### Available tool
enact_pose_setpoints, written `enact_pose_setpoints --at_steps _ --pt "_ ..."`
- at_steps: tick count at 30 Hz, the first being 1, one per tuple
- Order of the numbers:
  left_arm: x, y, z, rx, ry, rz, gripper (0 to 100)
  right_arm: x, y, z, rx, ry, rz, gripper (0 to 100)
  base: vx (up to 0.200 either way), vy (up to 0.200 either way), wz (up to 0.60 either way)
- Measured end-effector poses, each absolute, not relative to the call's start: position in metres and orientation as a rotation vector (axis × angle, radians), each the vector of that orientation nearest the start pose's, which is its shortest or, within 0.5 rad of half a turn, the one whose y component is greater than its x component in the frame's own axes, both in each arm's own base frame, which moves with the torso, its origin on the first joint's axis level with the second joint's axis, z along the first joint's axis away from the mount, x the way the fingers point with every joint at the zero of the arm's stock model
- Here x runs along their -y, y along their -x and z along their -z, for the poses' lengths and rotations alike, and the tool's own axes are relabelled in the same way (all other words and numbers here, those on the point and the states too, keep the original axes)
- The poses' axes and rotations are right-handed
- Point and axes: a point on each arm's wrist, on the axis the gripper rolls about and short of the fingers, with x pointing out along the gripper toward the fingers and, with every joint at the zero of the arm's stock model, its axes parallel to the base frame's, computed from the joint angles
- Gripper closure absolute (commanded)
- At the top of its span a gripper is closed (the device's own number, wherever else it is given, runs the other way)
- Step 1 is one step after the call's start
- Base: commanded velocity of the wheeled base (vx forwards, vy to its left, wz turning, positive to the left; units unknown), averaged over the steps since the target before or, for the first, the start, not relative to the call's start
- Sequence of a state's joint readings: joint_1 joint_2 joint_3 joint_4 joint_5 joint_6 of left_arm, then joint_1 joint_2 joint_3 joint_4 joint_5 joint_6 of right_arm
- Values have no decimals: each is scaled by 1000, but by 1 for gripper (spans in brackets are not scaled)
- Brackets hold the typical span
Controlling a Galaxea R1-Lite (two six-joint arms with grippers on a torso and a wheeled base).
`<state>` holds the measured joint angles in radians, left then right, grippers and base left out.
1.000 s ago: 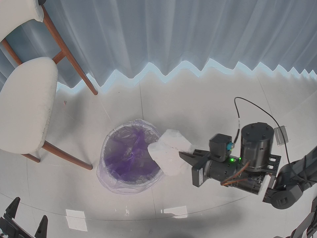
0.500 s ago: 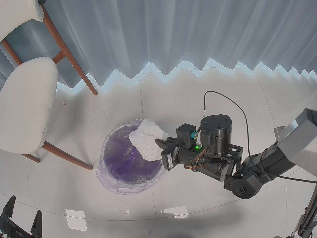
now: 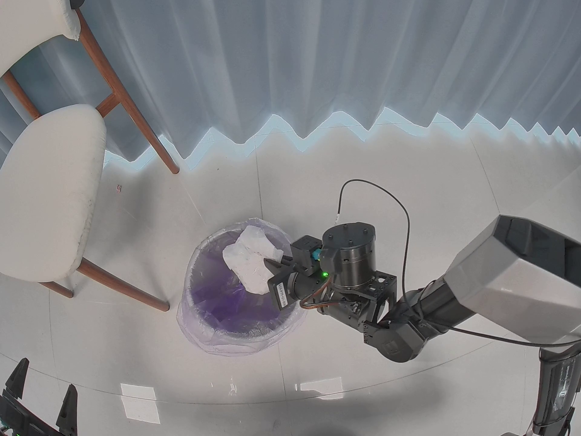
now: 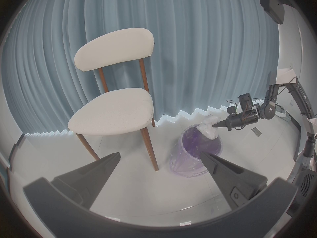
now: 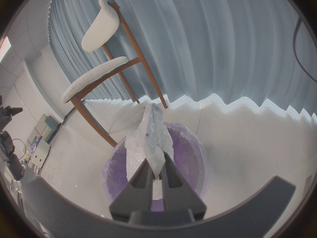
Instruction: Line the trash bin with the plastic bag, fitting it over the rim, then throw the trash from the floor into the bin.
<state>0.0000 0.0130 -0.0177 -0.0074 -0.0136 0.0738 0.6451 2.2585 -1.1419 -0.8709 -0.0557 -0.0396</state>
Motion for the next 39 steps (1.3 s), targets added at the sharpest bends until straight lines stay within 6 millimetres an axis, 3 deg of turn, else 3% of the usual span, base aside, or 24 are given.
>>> enact_pose_setpoints --at_steps 6,17,18,27,39 --pt "0 23 -81 12 -75 13 0 -278 -352 -76 -209 123 -604 100 0 0 0" --pt "0 23 -81 12 -75 13 0 -290 -353 -61 -227 122 -617 100 0 0 0" --pt "0 23 -81 12 -74 13 0 -291 -353 -61 -225 120 -611 0 0 0 0" --pt "0 23 -81 11 -76 13 0 -297 -360 -60 -214 81 -570 0 0 0 0" --pt "0 23 -81 10 -73 14 0 -302 -348 -71 -213 37 -502 0 0 0 0"
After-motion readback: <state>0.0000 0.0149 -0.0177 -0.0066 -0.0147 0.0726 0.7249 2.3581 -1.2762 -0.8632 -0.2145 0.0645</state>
